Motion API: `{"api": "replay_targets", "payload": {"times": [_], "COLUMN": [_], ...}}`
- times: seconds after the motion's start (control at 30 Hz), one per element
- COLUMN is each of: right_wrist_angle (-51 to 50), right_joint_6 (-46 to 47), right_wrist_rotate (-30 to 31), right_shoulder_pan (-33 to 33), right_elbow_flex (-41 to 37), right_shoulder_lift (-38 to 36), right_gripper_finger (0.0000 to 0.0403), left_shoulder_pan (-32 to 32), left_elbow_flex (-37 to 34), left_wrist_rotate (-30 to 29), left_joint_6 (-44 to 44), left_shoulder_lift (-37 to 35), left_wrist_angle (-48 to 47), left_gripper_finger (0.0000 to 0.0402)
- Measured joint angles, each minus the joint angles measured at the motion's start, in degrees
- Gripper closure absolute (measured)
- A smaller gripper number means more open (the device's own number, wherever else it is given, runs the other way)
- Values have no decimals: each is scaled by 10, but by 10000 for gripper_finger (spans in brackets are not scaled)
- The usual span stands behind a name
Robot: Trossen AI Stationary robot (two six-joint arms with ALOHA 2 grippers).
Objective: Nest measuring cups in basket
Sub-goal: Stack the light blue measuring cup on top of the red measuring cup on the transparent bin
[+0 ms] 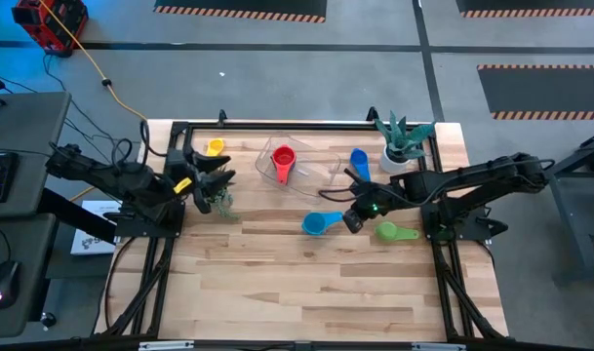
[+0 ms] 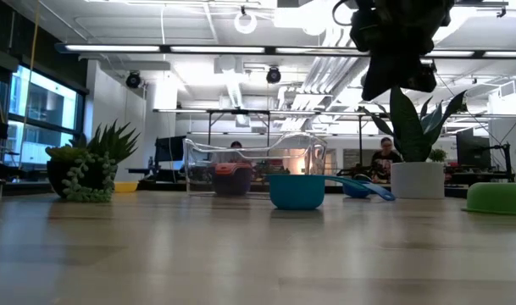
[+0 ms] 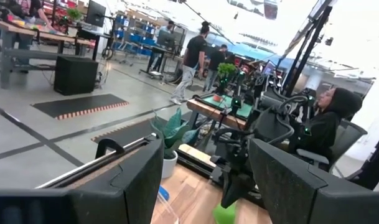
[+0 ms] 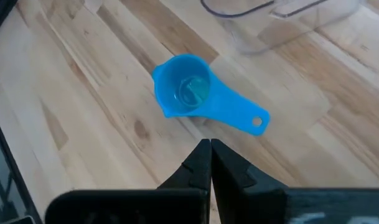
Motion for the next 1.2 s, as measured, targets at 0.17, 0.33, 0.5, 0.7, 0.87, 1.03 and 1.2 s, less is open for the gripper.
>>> {"api": "replay_targets", "payload": {"times": [0.17,0.33,0.5,0.7,0.87,1.03,1.2], "right_wrist_angle": [-6,-76,-145,-108,11,180,329], "right_joint_6": [-2,70,159,365,565,733,786], "right_wrist_rotate": [1,15,12,-13,76,188,229], "right_shoulder_pan": [-2,-1,40,116,186,206,173], "right_elbow_flex": [0,0,0,0,1,1,6], "right_shoulder_lift": [0,0,0,0,33,145,262], "right_gripper_finger": [402,374,309,242,220,218,218], "left_shoulder_pan": [0,0,0,0,0,0,0], "left_elbow_flex": [0,0,0,0,0,0,0], "left_wrist_rotate": [-3,-16,-16,-11,20,29,29], "left_joint_6": [-18,-15,4,33,58,67,76], "left_shoulder_lift": [12,21,21,21,19,17,17], "left_wrist_angle": [0,0,0,0,-1,0,0], "left_gripper_finger": [173,173,173,173,173,173,173]}}
